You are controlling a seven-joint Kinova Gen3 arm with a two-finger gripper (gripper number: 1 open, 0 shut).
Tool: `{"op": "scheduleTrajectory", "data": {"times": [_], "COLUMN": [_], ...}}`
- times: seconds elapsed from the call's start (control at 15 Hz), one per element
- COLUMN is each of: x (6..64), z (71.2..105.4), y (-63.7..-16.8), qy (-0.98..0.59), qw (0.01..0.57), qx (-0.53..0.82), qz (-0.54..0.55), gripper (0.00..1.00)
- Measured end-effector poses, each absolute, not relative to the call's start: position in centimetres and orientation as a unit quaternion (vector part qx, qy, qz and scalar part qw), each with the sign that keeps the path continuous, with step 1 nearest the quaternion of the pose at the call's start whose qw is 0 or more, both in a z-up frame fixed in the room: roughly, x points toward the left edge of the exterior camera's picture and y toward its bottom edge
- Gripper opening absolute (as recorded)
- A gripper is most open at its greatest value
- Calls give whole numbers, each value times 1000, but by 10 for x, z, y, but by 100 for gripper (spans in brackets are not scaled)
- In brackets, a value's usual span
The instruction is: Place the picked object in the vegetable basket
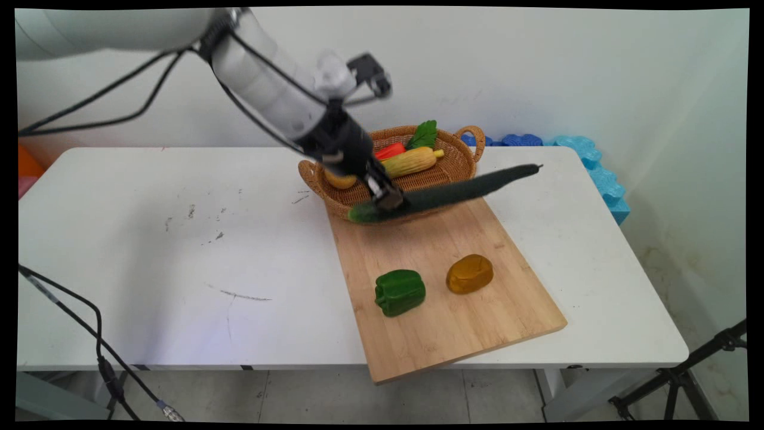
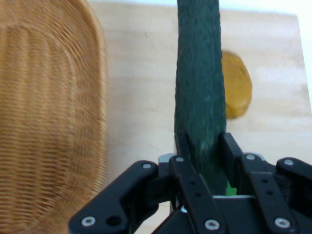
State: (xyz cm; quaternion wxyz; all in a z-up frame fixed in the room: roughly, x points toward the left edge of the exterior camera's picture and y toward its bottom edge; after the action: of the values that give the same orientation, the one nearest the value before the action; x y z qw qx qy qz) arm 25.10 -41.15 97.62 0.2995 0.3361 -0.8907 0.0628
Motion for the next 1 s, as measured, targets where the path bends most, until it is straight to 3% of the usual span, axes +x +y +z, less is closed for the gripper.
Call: {"op": "scheduleTrajectory", "data": {"times": [0.2, 0.47, 1.0], "x": [266, 284, 308], "z": [1001, 1008, 978], "y": [-432, -463, -519], "qy": [-883, -876, -871], "qw": [308, 302, 269], "qx": [346, 365, 399], "qz": [74, 90, 103], "gripper": [0, 0, 0]}}
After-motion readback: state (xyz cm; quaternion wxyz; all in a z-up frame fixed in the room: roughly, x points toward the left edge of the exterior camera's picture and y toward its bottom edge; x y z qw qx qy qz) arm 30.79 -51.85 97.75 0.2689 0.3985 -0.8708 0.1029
